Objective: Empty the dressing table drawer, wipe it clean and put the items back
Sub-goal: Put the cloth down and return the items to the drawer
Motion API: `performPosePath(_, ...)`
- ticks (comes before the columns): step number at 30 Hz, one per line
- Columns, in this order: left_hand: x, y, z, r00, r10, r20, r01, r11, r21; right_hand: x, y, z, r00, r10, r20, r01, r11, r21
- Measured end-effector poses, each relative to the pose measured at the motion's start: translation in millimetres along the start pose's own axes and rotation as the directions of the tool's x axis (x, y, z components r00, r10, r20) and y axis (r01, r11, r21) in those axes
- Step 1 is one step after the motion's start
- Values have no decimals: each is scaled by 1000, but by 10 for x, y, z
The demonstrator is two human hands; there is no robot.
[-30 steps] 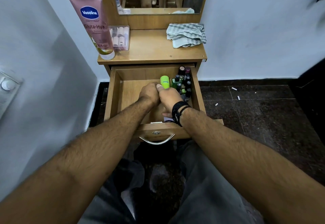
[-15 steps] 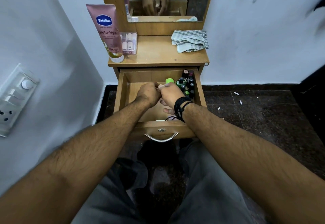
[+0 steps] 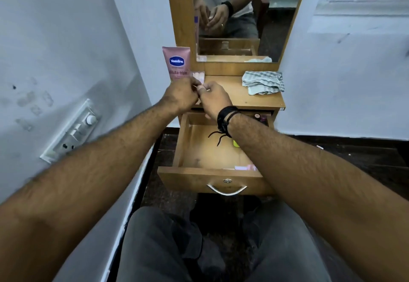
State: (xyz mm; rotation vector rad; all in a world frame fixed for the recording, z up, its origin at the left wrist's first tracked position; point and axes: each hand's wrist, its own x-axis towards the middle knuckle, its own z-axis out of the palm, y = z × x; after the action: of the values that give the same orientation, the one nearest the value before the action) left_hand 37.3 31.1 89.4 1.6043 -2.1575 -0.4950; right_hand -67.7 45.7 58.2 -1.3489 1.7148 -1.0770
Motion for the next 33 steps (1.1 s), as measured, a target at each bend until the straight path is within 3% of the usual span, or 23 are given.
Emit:
performPosePath(4,122,58,-345,986,73,-149,-53,990,134,78,-229,-39,998,-64,-21,65,995,73)
performPosePath(8,284,113,-544,967,122,-225,-64,967,247,5,-177,-129,993,-121,-9,120,990,-78)
performPosePath(15,486,166,-562,997,16,-76,21,885,465,-276,11,-362,990,-118,81,134,966,-220)
performPosePath(22,411,229,-541,993,-7,-115,68,837,543,-328,176,-500,987,-126,95,152,922,-355)
performPosePath(25,344,254,-509,992,5,-127,55,883,465,-288,260,-477,986,-132,104,163,900,-404)
performPosePath(29,216,257,-426,995,-22,-100,45,971,235,-245,387,-445,983,-158,95,184,854,-486)
performPosePath(33,73,77,-200,977,-195,83,204,972,-113,-231,584,-471,976,-142,167,213,793,-571)
